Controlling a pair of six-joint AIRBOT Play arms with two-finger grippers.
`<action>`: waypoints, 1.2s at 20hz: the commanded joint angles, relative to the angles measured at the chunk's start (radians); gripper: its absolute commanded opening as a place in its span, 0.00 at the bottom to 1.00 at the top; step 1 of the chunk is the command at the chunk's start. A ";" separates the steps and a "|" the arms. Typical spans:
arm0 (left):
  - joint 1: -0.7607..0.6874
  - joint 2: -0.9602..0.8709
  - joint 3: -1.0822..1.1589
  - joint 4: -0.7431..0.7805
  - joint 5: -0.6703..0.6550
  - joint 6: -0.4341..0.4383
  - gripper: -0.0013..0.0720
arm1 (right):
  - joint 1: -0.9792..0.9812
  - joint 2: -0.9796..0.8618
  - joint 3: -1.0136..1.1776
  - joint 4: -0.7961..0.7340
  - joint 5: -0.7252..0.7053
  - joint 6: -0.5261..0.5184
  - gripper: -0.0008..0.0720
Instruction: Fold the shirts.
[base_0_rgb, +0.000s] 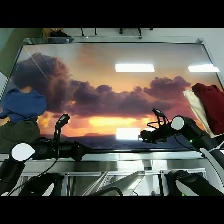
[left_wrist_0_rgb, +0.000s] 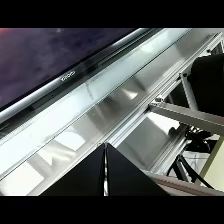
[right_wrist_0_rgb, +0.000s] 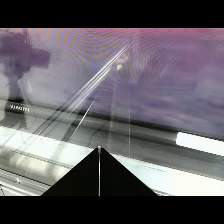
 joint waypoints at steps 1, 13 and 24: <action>-0.001 0.004 0.000 0.000 0.001 -0.002 0.04 | 0.001 0.001 0.000 -0.001 0.000 0.000 0.04; 0.761 -0.220 0.494 0.543 0.095 -0.156 0.93 | 0.001 0.000 0.000 0.000 0.000 0.000 0.04; 1.136 -1.063 0.824 0.427 0.147 -0.067 0.93 | 0.001 0.000 0.000 0.000 0.000 0.000 0.04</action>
